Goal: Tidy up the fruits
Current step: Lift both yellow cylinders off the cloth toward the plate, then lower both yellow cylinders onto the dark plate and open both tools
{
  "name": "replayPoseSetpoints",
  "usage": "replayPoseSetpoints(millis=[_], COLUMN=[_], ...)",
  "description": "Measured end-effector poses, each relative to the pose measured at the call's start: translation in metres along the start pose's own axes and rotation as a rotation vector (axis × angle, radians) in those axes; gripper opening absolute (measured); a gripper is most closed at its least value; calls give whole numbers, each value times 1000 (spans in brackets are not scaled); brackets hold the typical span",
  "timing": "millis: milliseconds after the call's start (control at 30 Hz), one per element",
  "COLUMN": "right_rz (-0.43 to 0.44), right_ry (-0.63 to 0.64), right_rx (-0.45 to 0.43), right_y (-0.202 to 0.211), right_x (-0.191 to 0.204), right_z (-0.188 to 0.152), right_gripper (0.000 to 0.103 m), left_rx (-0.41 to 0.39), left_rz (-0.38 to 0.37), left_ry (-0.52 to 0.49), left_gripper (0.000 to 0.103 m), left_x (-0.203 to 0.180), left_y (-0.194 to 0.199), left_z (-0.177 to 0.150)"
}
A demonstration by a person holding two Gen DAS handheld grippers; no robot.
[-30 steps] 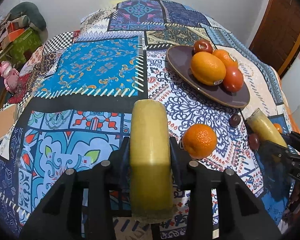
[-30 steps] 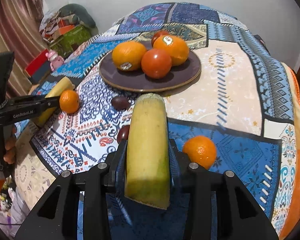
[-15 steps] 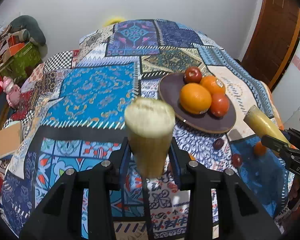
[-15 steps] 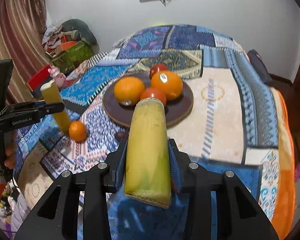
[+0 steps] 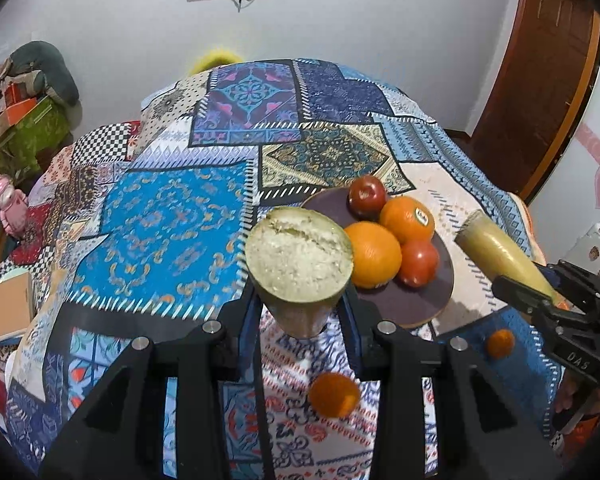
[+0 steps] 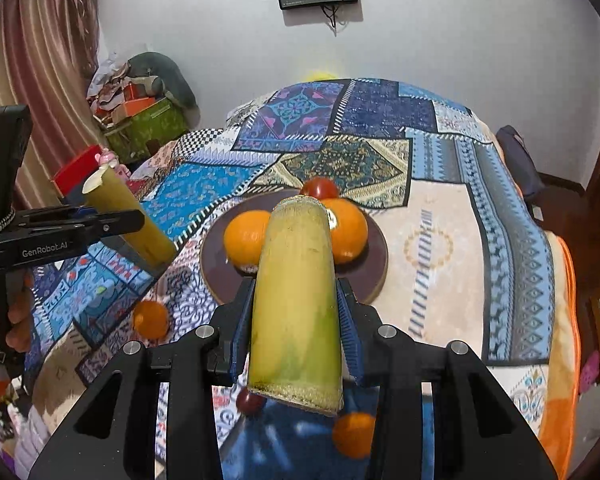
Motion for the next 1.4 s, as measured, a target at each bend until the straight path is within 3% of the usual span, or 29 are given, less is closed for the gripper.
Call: replayPoseSetpoints(millis=[500,867,1167,1233,1267,1400], right_rz=[20,45,60,74,78,85], right_ry=[14,26,65,74,77,77], right_rx=[-6,4,17,28,32,40], right_y=[-41,-62,-77,-81,-82,-88], right_x=[-2,0,4,4,4,5], right_z=[30,40,48,46,46,45], right_gripper=[36,36,36,36,36,36], left_rx=[41,45,110,111,105,99], left_rz=[-25,11,2,18,21,19], left_ry=[-17,-64,-60,-73,-86,-128], left_gripper=[37,37,36,34,24,24], left_x=[-10,-13,-13,-14,-16,-23], left_y=[-48,-76,-108,-111,-110,-108], left_z=[30,50,51,49,49,53])
Point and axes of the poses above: each gripper's, at about its wrist camera, not at the fingertips, and y roughly against the way its jaws point, x to its left, z to its top, the point moved 9 cm from there along -y, roughly the way its jaws point, and after that the axes turned 4 degrees about -z, right-handed, at the moved point
